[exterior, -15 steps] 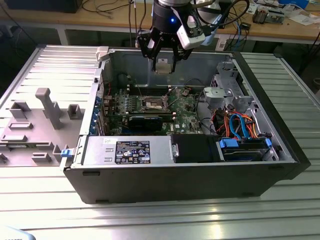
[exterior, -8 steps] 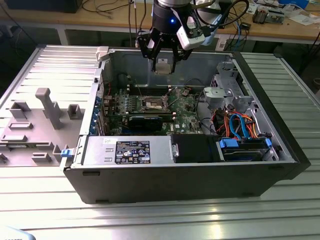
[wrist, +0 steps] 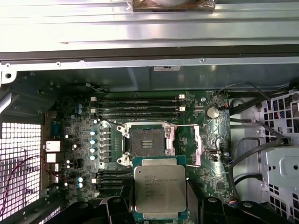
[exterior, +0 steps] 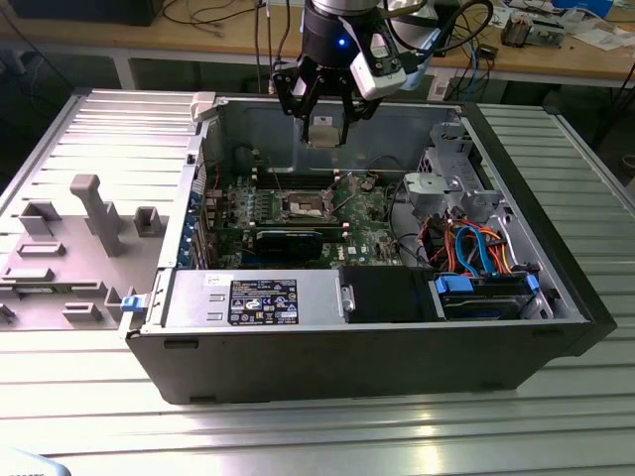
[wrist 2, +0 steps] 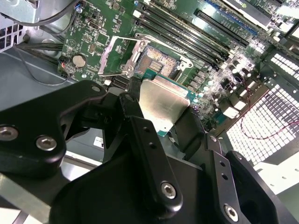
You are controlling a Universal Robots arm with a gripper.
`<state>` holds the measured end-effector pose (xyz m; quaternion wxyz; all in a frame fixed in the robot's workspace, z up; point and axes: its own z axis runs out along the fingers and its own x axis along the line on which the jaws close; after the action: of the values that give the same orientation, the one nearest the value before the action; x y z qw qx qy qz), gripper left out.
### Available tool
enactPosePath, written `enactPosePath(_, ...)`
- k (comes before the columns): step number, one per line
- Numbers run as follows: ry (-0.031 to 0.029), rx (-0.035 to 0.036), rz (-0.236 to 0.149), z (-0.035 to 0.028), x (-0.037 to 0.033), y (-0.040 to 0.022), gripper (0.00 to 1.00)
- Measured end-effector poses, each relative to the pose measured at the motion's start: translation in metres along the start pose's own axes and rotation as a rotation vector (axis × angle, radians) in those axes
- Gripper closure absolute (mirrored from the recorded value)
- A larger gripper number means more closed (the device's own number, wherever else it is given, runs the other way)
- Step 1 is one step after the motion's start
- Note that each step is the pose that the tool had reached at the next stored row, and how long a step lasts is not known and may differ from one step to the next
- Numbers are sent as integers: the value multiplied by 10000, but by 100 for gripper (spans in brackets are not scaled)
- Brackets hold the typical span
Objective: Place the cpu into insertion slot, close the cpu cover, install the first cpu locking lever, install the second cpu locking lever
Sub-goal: 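Place the cpu into insertion slot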
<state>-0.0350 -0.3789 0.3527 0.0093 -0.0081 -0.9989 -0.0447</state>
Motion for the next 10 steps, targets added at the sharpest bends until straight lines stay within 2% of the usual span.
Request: enactPosePath(10,0,-1,-3,30,0,-2,46)
